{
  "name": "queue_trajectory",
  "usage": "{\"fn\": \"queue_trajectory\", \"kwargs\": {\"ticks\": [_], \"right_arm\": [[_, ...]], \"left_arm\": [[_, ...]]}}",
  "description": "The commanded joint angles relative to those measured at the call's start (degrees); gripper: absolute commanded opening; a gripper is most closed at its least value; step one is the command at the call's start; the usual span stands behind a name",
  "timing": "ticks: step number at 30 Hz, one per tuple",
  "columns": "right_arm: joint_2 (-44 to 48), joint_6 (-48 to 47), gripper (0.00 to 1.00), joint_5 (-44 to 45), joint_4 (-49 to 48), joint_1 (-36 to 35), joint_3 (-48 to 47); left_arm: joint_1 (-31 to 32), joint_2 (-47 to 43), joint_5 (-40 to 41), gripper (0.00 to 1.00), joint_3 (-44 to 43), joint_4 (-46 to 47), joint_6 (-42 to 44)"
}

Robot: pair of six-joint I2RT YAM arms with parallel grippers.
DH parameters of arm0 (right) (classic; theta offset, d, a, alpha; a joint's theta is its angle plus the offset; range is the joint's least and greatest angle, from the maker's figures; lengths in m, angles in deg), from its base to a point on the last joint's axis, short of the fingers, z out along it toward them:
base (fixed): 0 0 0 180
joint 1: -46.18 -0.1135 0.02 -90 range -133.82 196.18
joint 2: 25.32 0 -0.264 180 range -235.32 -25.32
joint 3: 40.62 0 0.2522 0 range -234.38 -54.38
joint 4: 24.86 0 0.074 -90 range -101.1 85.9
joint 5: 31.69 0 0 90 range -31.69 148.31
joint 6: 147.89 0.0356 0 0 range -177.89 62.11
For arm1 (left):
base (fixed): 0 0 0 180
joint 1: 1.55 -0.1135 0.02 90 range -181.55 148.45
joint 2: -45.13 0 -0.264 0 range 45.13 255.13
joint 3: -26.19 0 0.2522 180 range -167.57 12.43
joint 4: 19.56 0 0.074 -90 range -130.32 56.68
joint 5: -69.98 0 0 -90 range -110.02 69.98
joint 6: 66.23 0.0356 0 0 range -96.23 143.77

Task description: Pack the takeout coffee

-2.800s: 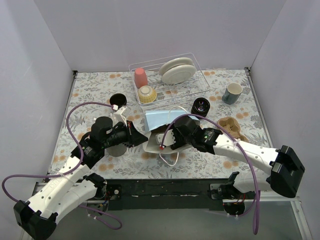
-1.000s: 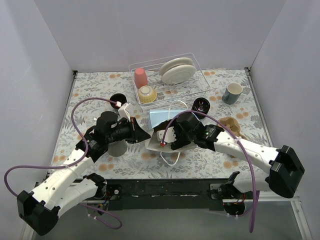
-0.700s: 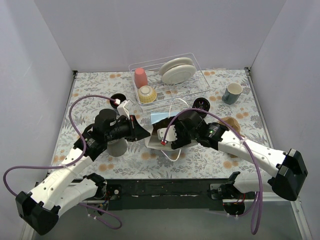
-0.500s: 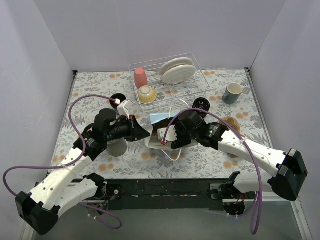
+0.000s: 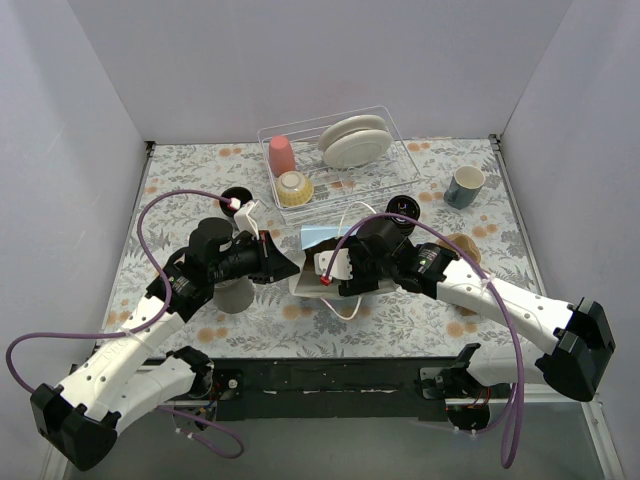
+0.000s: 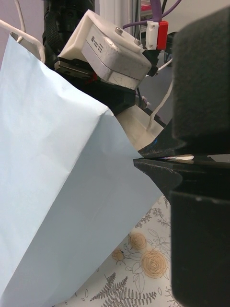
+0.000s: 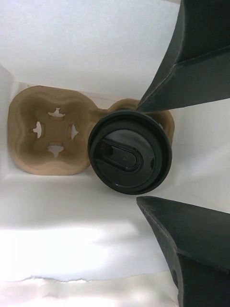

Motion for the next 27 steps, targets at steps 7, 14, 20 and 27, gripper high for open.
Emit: {"fn": "queue_trajectory", "kwargs": {"ticks": [7,14,20,27], "right_arm": [[2.89,1.39,0.75,-2.84,2.07,0.15,-2.39],[1.13,2.0,0.5,-4.87,2.96,0.15,-4.15],[0.08,2.7,0.4,-5.39,1.73,0.15,-3.71],[-1.77,3.93,0.35,-3.91,-1.78,0.06,-3.1]], "left_arm": [[-0.23,-0.52,0.28,0.0,0.18,-0.56,1.55],[-0.23,-0.08,-0.07,0.0,0.27,-0.03,1.56],[-0.23,-0.61,0.1,0.0,0.44,0.23,1.55],[-0.23,-1.48,-0.07,0.0,1.41,1.02,1.64]]}}
